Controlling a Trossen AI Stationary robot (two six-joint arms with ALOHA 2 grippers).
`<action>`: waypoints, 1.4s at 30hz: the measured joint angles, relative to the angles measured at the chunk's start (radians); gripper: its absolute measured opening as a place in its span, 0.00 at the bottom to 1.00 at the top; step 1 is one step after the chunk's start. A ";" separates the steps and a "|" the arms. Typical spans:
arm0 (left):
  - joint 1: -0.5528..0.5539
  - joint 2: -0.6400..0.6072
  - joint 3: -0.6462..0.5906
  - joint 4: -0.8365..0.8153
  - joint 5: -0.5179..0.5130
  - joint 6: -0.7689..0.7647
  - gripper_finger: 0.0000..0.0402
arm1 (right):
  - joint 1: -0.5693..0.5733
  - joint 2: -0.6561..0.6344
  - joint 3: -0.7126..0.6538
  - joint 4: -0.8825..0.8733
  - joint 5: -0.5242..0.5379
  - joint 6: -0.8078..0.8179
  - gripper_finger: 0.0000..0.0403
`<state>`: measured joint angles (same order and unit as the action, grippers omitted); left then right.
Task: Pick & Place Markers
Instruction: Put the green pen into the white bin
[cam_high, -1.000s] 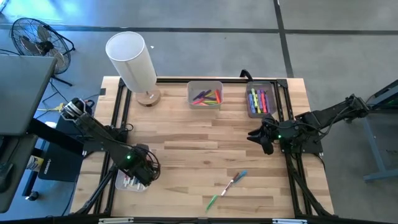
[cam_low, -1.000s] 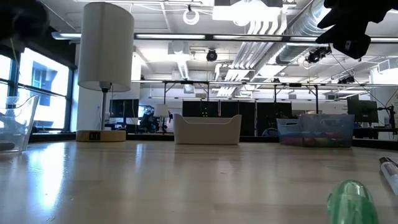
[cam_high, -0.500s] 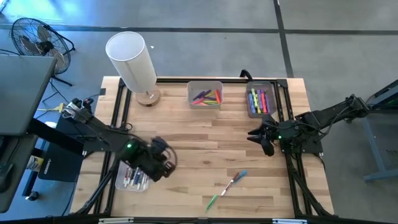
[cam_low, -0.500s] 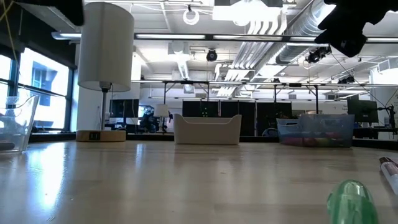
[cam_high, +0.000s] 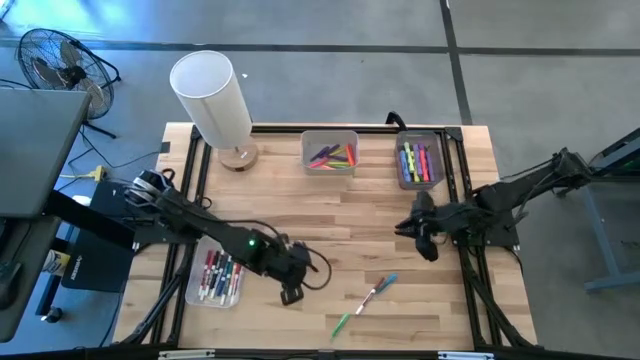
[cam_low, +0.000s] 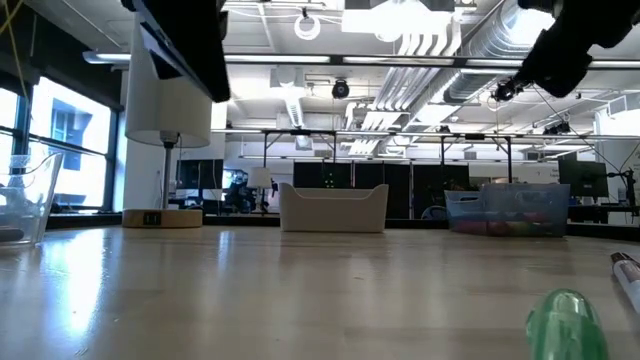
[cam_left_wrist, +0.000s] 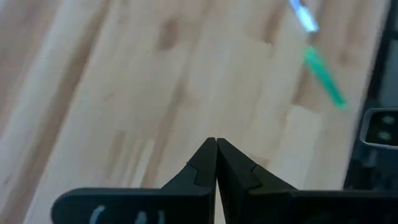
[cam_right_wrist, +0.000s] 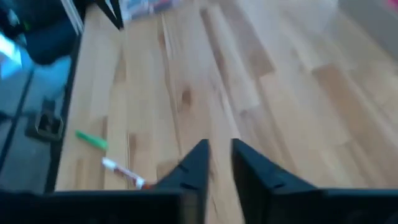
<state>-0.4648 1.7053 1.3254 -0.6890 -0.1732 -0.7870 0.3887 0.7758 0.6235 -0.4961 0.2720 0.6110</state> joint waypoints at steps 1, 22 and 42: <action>-0.001 0.011 0.000 0.022 0.008 0.021 0.00 | 0.007 0.022 0.000 0.000 -0.012 0.001 0.13; -0.134 -0.053 -0.329 0.349 0.058 0.045 0.00 | 0.195 0.787 0.521 -0.201 -0.062 -0.251 0.00; -0.164 -0.054 -0.328 0.331 0.133 0.136 0.00 | 0.200 1.397 1.056 -0.259 -0.281 -0.620 0.34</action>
<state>-0.6292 1.6516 0.9970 -0.3577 -0.0406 -0.6507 0.5883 2.1730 1.6796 -0.7555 -0.0088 -0.0086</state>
